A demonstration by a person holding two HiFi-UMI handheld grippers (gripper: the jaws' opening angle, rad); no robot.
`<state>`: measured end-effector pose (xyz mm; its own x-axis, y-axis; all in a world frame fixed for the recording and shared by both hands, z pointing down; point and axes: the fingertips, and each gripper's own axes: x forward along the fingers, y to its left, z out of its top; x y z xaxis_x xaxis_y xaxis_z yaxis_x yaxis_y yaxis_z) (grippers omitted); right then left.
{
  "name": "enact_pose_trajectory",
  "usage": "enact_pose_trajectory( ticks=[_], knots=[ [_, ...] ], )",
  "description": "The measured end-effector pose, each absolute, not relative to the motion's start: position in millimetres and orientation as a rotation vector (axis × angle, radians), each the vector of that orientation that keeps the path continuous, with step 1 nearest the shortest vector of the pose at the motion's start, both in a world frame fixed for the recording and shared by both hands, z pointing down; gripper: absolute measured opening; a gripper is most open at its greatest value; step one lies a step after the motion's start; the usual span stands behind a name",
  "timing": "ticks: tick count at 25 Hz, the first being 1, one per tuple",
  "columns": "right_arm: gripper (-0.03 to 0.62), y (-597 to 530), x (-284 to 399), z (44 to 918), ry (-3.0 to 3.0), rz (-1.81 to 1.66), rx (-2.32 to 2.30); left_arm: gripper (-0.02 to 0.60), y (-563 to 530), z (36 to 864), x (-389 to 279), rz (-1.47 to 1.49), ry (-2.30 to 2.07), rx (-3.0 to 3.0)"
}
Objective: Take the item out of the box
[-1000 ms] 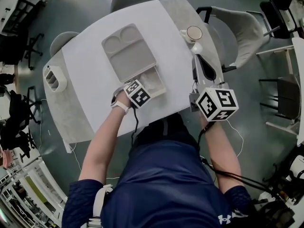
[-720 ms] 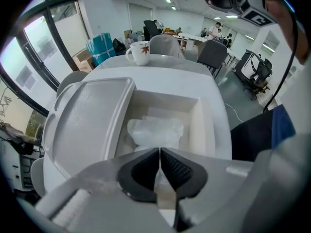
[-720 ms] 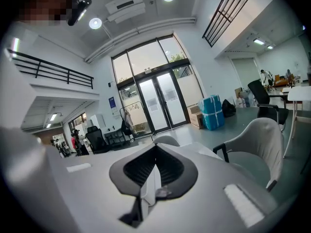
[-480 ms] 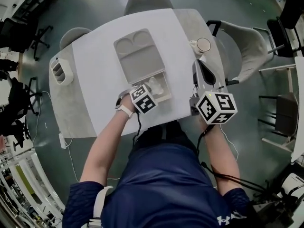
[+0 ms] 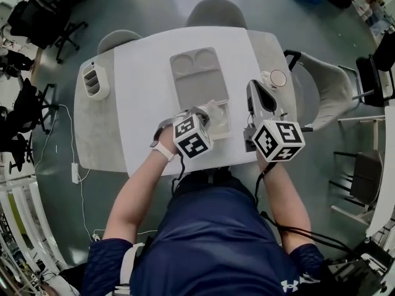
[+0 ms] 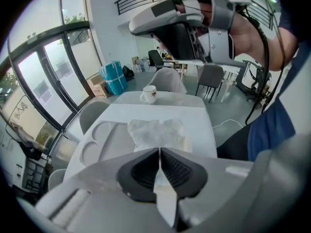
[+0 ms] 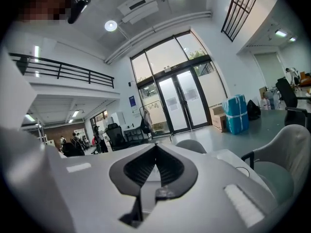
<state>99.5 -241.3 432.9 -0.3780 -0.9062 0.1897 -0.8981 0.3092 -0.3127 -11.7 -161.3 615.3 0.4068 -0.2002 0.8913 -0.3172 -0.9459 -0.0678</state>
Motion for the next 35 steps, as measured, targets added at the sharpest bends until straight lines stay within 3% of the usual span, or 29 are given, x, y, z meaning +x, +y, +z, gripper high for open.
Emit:
enact_pose_trajectory(
  ticks=[6, 13, 35],
  knots=[
    [0.002, -251, 81, 417, 2.576, -0.528, -1.680, 0.015, -188, 558, -18, 1.477, -0.638, 2.614],
    [0.002, -255, 79, 411, 2.581, -0.519, -1.658, 0.015, -231, 541, -37, 1.576, -0.702, 2.620],
    [0.002, -238, 160, 444, 2.417, -0.617, -1.894, 0.015, -279, 672, -22, 1.850, -0.480, 2.428]
  ],
)
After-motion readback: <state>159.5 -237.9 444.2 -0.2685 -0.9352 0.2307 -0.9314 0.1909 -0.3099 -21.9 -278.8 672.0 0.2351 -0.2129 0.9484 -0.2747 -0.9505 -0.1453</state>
